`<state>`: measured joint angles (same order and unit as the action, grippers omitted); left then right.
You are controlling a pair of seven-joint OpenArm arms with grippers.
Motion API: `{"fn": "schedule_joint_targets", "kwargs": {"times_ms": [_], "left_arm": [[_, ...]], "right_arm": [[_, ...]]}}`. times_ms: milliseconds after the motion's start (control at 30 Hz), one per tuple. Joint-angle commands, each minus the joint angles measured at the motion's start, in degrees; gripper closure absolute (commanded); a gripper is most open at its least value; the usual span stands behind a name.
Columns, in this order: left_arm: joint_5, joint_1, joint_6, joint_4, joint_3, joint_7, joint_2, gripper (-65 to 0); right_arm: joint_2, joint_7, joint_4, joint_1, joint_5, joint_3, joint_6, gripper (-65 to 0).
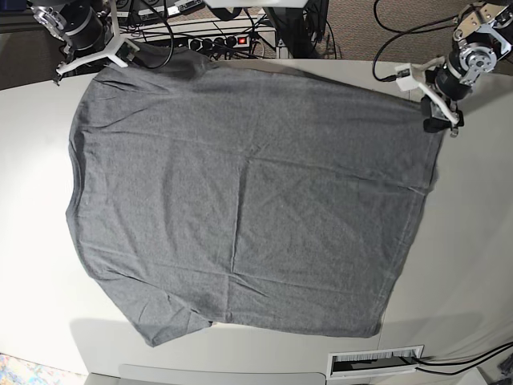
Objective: Fold the T-shirt properly
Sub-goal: 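Pull the grasped side edge taut between both grippers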
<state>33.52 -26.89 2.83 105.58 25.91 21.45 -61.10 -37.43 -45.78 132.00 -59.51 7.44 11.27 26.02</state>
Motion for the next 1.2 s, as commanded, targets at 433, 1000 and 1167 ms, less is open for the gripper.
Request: {"fn": "schedule_joint_targets", "kwargs": {"times_ms": [433, 1000, 1167], "left_arm": [[-7.5, -1.2, 2.7, 17.2, 0.2, 11.9, -5.0, -29.3], [-8.5, -3.3, 6.5, 8.3, 0.2, 6.6, -5.0, -29.3], [-6.5, -3.2, 6.5, 4.5, 0.2, 1.9, -4.9, -29.2]], "right_arm": [[-0.3, 0.9, 0.9, -0.3, 0.5, 0.6, -0.3, 0.0], [-0.3, 0.8, 0.9, -0.3, 0.5, 0.6, -0.3, 0.0], [-0.3, 0.8, 0.9, -0.3, 0.5, 0.6, -0.3, 0.0]]}}
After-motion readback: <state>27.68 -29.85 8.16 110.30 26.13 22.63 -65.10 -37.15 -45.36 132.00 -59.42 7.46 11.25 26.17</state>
